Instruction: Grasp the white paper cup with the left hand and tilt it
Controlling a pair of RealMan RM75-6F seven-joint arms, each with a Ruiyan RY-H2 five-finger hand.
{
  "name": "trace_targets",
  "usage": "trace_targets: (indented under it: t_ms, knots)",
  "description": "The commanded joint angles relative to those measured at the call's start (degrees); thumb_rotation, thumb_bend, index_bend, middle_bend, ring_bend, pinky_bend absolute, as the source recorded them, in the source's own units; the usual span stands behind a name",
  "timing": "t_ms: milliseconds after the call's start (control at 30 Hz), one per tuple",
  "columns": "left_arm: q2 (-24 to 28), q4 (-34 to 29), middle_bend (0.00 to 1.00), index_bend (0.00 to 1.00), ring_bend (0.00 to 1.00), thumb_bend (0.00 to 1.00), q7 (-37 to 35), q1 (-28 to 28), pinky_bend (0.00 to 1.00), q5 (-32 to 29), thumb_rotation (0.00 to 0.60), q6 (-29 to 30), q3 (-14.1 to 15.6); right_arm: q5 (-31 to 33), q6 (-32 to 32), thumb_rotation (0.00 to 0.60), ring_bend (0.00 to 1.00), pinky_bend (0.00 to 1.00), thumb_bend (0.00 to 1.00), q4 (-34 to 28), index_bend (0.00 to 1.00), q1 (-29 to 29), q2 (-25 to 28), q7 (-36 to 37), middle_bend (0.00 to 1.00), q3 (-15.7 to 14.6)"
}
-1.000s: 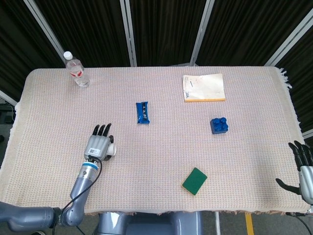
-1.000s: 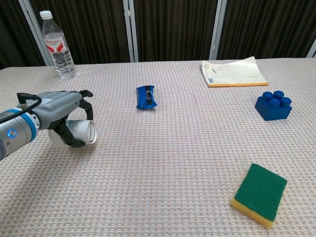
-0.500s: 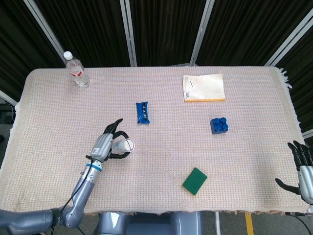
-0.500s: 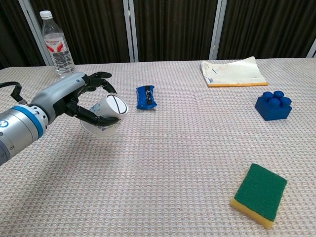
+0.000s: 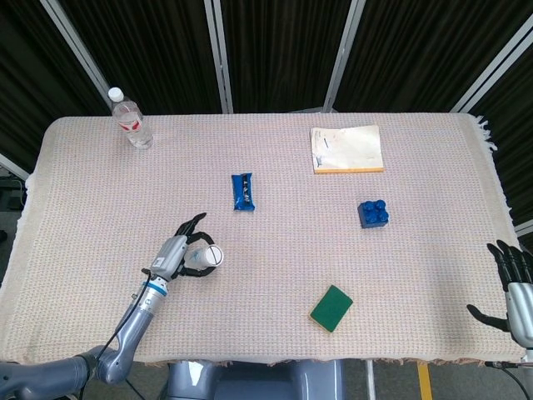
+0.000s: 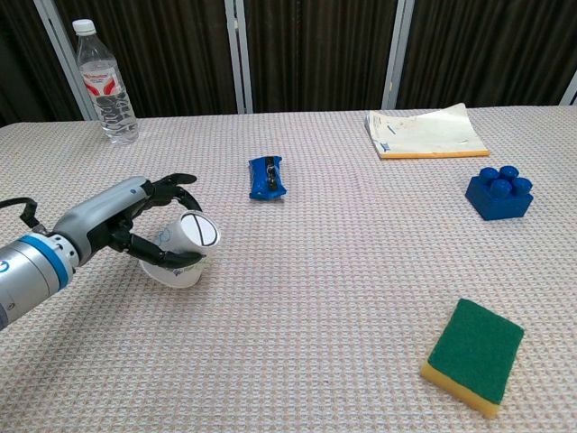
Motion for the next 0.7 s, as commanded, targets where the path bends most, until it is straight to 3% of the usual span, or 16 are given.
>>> trace_targets:
  t_ms: [33,333,433,500,700]
  knots:
    - [0.05,1.11,0.00,0.44,0.00,0.16,-1.14,0.59,0.00,0.56,0.600,-0.11,0.37,0.08,0.00,0.600,0.00,0.00,0.00,0.00,0.00,-0.01,0.00,0.05,0.00,0.02]
    - [1.74,0.93,0.00,0.40,0.00,0.16,-1.89,2.93,0.00,0.80,0.600,0.78,1.30,0.01,0.10,0.600,0.00,0.00,0.00,-0.05,0.00,-0.02,-0.11,-0.20,0.00,0.00]
    - [2.58,0.58,0.00,0.22,0.00,0.16,-1.58,3.61,0.00,1.14,0.600,1.08,1.81,-0.08,0.08,0.600,0.00,0.00,0.00,-0.08,0.00,0.01,-0.22,-0.50,0.00,-0.07]
    - [3.22,0.44,0.00,0.04,0.00,0.16,-1.35,3.91,0.00,1.83,0.600,1.39,2.21,-0.09,0.06,0.600,0.00,0.00,0.00,-0.18,0.00,0.02,-0.21,-0.64,0.00,-0.09]
    - [5.01,-0.22,0.00,0.00,0.00,0.16,-0.80,4.80,0.00,3.95,0.600,2.84,3.22,0.10,-0.09,0.600,0.00,0.00,0.00,-0.28,0.00,0.06,-0.25,-1.05,0.00,-0.10]
